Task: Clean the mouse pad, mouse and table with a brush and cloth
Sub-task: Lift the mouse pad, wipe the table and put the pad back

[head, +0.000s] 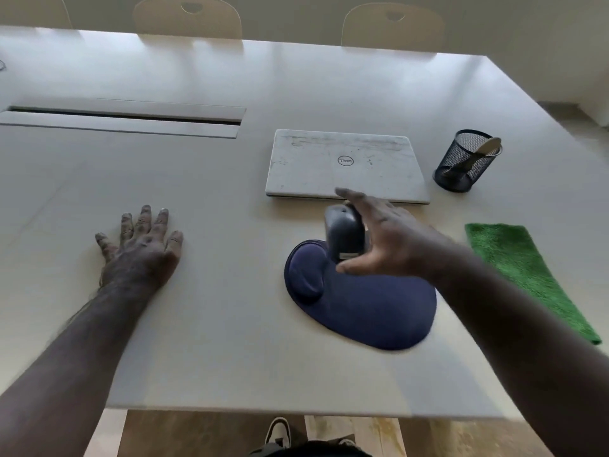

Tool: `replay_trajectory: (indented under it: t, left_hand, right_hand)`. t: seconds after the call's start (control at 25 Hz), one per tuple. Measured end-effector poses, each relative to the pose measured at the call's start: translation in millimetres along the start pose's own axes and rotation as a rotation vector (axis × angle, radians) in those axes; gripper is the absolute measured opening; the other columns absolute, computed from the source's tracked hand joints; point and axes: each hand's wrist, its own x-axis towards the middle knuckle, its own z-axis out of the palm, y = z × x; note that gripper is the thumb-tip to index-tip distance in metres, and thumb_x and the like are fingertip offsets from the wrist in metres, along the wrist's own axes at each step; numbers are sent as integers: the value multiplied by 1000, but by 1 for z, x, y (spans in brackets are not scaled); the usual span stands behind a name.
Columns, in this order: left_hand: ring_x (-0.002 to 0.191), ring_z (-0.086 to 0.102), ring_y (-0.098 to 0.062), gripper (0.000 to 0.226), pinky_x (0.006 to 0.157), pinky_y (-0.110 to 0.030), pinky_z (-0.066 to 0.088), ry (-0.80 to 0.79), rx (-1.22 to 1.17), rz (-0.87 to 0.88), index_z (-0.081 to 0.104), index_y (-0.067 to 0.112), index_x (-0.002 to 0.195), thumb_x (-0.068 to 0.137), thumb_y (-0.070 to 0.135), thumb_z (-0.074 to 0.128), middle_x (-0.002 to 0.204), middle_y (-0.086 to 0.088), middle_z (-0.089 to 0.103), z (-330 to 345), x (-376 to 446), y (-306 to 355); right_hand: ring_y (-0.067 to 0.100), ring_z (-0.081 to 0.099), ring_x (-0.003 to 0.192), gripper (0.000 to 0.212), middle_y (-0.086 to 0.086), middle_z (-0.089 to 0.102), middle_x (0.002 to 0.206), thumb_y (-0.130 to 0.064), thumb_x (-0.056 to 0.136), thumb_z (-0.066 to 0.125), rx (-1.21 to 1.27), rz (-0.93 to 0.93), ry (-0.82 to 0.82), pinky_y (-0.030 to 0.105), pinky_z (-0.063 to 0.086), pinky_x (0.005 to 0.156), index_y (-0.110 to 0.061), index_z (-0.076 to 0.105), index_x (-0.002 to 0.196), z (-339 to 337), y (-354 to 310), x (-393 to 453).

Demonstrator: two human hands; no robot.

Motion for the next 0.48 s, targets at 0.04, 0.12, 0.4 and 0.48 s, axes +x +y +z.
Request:
replay_trajectory:
  t: [0.04, 0.12, 0.4, 0.48]
  left_hand:
    - [149, -5, -19, 65, 114, -58, -9, -1, 3, 1, 6, 35, 153, 94, 58, 16, 163, 9, -4, 0, 0, 0]
    - [149, -5, -19, 65, 114, -58, -9, -4, 5, -4, 6, 35, 153, 94, 59, 16, 163, 9, -4, 0, 1, -1]
    - [149, -5, -19, 66, 114, -58, -9, -3, -6, -3, 7, 36, 153, 93, 60, 16, 163, 9, -3, 1, 0, -2]
    - [149, -5, -18, 66, 114, -58, -9, -7, -16, -4, 7, 37, 153, 93, 61, 17, 163, 10, -3, 1, 0, -3]
  right_hand:
    - [25, 43, 133, 118, -7, 44, 145, -73, 49, 70, -13, 42, -19, 49, 41, 106, -56, 4, 146, 1, 10, -13]
    - [26, 42, 133, 119, -10, 41, 147, -77, 47, 69, -22, 86, -49, 50, 42, 104, -60, 1, 144, 8, 25, -32]
    - [9, 29, 135, 117, -16, 35, 151, -68, 57, 75, -22, 32, -55, 25, 23, 101, -50, 5, 149, 36, 39, -46]
    - [9, 27, 136, 117, -15, 32, 154, -68, 58, 76, -28, 26, -52, 25, 22, 100, -50, 4, 149, 37, 39, -45]
